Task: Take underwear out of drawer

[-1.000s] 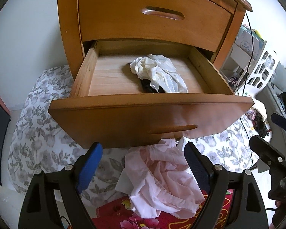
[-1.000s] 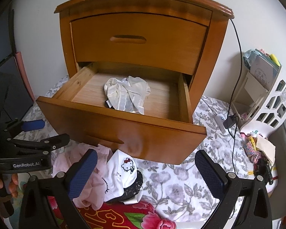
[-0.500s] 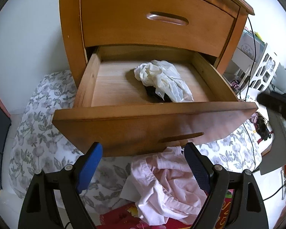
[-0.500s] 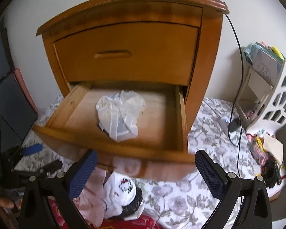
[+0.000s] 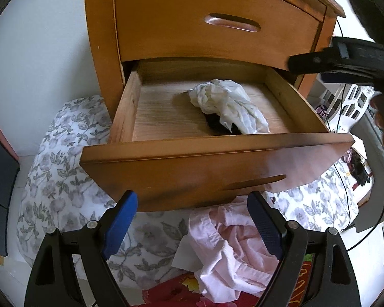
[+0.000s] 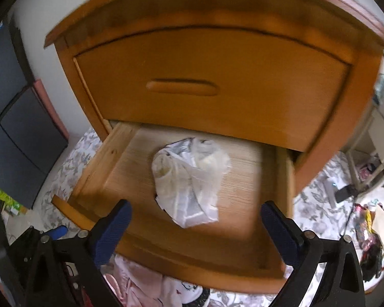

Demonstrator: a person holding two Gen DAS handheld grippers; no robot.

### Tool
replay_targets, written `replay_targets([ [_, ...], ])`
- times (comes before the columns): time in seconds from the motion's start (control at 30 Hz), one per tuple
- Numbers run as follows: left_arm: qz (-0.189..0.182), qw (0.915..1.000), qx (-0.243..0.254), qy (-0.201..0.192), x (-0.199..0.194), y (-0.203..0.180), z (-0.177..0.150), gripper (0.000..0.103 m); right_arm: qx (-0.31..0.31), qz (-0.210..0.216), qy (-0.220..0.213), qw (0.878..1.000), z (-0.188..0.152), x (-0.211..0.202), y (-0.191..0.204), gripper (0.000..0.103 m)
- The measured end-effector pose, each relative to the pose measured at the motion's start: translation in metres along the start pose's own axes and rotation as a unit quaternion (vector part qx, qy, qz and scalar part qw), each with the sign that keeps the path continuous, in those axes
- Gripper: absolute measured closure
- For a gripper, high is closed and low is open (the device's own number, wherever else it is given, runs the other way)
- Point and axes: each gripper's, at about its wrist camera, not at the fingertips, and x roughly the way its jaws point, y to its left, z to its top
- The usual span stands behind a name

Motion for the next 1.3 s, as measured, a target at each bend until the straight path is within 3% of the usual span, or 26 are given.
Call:
replay_targets([
  [0.27, -0.012, 0.9999, 0.001, 0.007, 0.008, 0.006, -0.003, 0.015, -0.022, -0.005, 0.082, 0.996, 0.013, 0.064, 0.022, 0.016],
  [0.53, -0.019, 0.9998, 0.000, 0.011, 0.011, 0.010, -0.007, 0.015, -0.019, -0.024, 0.152, 0.988, 0.018, 0.116, 0.029, 0.020],
  [0.73, -0.023, 0.9996, 0.001, 0.016, 0.015, 0.013, -0.008, 0.015, -0.021, -0.033, 0.180, 0.983, 0.015, 0.138, 0.030, 0.023],
  [1.1, -0.030, 0.9993, -0.001, 0.023, 0.021, 0.017, -0.009, 0.015, -0.037, -0.031, 0.202, 0.978, 0.021, 0.157, 0.036, 0.055],
  [1.3, -0.032, 0.9992, -0.004, 0.024, 0.022, 0.019, -0.010, 0.015, -0.029, -0.028, 0.192, 0.981, 0.027, 0.160, 0.029, 0.079],
])
